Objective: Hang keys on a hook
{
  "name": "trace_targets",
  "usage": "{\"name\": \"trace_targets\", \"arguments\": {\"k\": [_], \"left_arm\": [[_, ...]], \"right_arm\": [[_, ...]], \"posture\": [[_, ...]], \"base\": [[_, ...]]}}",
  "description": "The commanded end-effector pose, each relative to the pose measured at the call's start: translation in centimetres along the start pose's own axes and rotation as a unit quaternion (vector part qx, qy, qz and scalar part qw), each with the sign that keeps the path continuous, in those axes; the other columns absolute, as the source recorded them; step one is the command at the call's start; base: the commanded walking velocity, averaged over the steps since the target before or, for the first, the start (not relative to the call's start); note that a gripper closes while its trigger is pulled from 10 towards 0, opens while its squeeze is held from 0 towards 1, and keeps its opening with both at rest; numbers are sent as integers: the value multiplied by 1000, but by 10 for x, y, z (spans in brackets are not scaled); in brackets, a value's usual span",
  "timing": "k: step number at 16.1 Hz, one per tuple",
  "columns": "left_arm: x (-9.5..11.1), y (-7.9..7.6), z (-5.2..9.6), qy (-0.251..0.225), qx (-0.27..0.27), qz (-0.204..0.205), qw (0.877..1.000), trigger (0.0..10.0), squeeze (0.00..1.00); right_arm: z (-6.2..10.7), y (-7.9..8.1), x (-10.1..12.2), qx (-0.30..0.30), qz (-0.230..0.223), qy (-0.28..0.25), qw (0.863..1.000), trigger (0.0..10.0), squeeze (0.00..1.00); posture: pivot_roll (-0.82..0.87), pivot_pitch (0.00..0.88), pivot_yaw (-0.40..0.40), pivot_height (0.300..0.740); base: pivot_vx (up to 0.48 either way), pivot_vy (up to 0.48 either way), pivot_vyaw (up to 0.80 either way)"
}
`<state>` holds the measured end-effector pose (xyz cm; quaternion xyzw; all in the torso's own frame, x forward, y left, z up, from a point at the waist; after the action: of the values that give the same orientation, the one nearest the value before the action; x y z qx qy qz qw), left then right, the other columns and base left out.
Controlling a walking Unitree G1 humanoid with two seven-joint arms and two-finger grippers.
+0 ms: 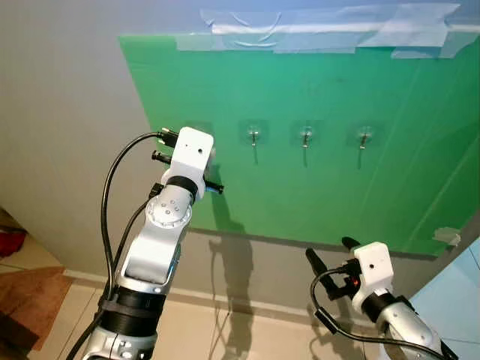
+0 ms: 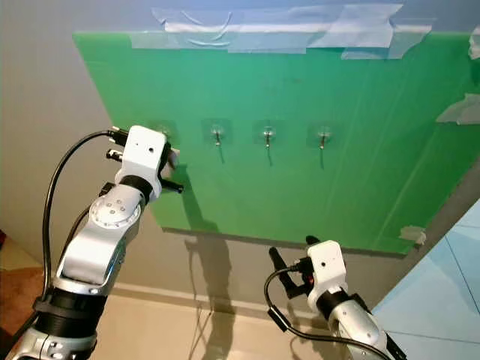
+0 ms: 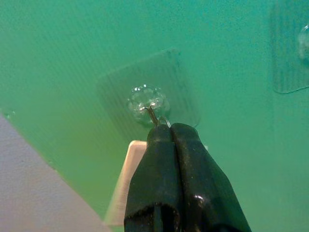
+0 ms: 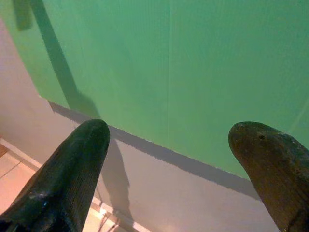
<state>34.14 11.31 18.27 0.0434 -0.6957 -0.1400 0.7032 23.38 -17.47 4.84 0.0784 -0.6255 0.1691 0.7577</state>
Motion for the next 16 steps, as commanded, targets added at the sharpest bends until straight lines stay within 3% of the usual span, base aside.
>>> {"name": "trace_targets", "arguments": {"k": [1, 5, 6, 7, 12, 16], "left_arm": [[4, 0, 0, -4, -2, -9, 1000, 0, 0], [4, 3, -3, 0, -1, 34, 999, 0, 0], [1, 6, -6, 11, -1, 86, 996, 0, 0], [-1, 8, -7, 16, 0, 112, 994, 0, 0], [-31, 10, -16, 84, -14, 117, 989, 0, 0], [-48, 3, -17, 122, -30, 152, 980, 0, 0]], "right_arm": [[-2, 1, -5, 3, 3, 2, 1000, 10000, 0], [-9, -2, -18, 8, 0, 11, 1000, 10000, 0], [-11, -3, -20, 9, 0, 11, 1000, 10000, 0], [-12, -3, -21, 10, 0, 10, 1000, 10000, 0], [-14, -1, -26, 19, 5, 5, 1000, 10000, 0], [-15, 1, -27, 23, 6, 3, 1000, 10000, 0]], "posture": [[-104, 0, 80, 740], [-98, 0, 77, 740], [-98, 0, 77, 740], [-95, 0, 75, 740], [-92, 0, 65, 740], [-97, 0, 67, 740]], "base": [[0, 0, 0], [0, 0, 0], [0, 0, 0], [0, 0, 0], [0, 0, 0], [0, 0, 0]]}}
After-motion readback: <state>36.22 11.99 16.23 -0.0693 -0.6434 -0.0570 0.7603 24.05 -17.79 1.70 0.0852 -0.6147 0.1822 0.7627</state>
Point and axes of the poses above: a point about 5 cm out from each wrist's last joint towards the gripper, its own z axis pointing back from the gripper into the wrist, its own x axis along the axis of the wrist's last joint, y = z × x, the point moved 2 cm from there along -z, pointing out of the wrist towards the gripper, and after that the axes turned 3 degrees about z, right-handed, at the moved point
